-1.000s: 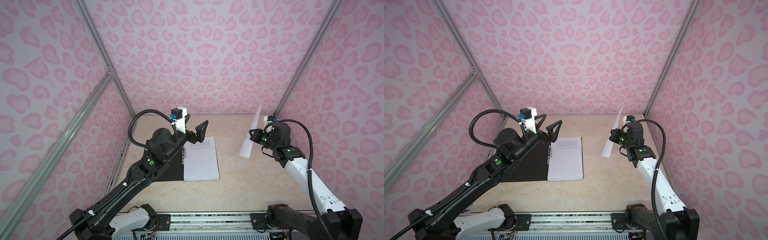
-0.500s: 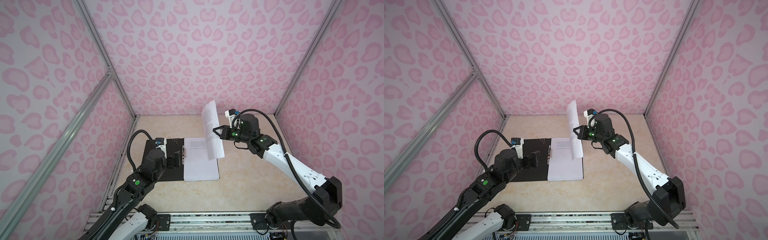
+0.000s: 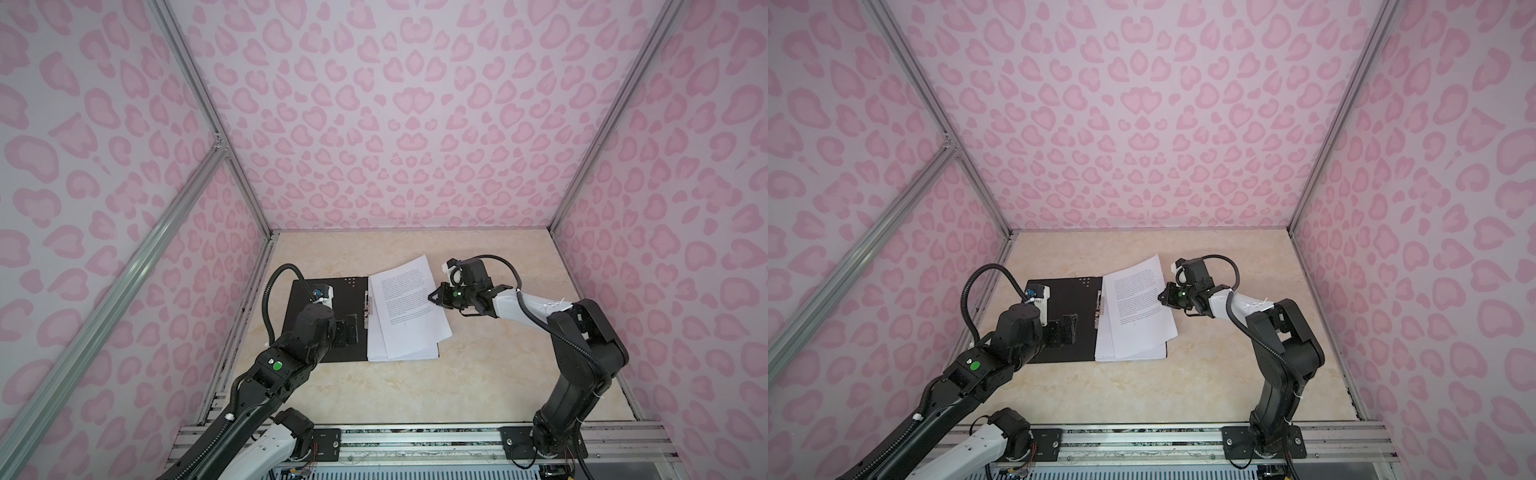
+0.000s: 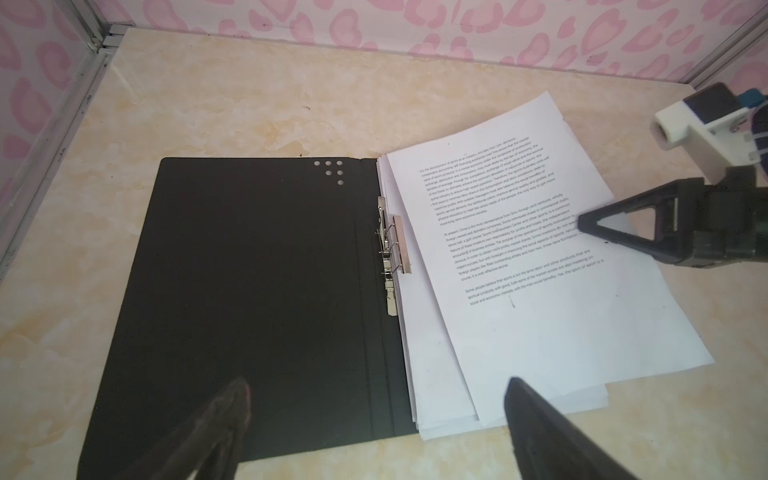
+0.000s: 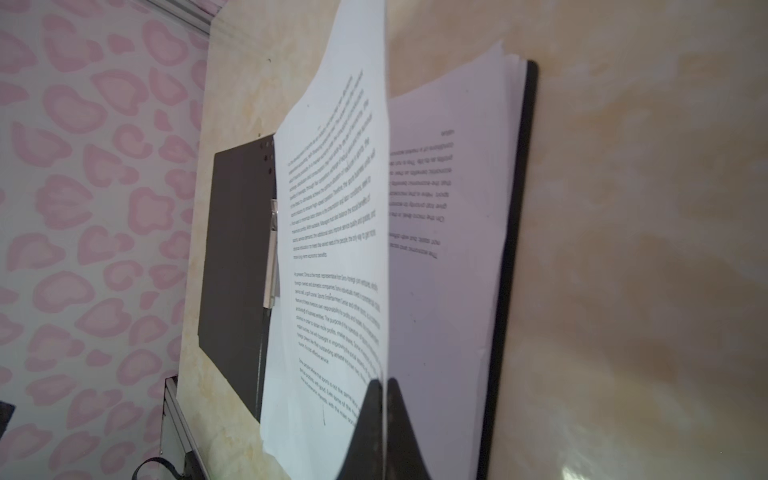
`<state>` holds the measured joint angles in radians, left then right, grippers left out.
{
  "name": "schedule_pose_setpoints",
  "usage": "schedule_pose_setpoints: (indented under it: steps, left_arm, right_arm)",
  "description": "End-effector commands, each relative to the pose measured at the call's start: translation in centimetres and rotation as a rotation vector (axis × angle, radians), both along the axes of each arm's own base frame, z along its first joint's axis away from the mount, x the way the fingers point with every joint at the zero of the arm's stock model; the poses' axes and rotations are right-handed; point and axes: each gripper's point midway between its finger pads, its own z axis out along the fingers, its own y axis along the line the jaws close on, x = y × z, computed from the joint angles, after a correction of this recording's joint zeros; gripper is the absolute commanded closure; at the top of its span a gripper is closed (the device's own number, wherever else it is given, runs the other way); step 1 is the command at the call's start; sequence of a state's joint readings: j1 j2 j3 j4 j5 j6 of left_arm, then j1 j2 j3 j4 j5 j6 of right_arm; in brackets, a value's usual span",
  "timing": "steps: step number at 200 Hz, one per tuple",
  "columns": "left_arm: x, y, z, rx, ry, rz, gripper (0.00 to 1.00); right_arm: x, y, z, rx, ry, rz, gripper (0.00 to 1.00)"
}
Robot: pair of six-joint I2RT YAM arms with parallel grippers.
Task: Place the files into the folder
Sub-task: 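Lower the sheet onto the folder stack with the right gripper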
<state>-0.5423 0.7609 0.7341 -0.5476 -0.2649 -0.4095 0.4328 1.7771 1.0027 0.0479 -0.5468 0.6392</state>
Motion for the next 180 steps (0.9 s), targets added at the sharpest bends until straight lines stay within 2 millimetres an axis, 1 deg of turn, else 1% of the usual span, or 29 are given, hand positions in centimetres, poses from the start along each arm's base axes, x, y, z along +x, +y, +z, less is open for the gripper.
schedule_pose_setpoints:
  steps: [1,15,42,90,135,180]
  left_arm:
    - [-0.3,0.2,0.1,-0.008,0.005,0.005,0.03]
    - [-0.4,0.2,-0.1,-0.006,0.01,0.005,0.03]
    - [-0.5,0.3,-0.4,-0.003,0.02,0.007,0.03]
    - [-0.5,0.3,-1.2,0.003,0.036,0.007,0.03]
    - [-0.5,0.2,-1.2,0.006,0.037,0.0,0.03]
    - [-0.5,0.1,-1.2,0.003,0.036,-0.002,0.03]
  right_arm:
    - [0.9,0.1,0.1,0.015,-0.054,-0.052,1.0]
    - [0.5,0.0,-0.3,0.015,-0.035,-0.077,1.0]
    - [0.0,0.8,-0.6,0.027,-0.023,-0.081,1.0]
    - [-0.1,1.6,-1.4,0.059,0.014,-0.122,1.0]
    - [-0.3,2.6,-2.3,0.09,0.05,-0.136,1.0]
    - [-0.5,3.4,-2.6,0.102,0.065,-0.133,1.0]
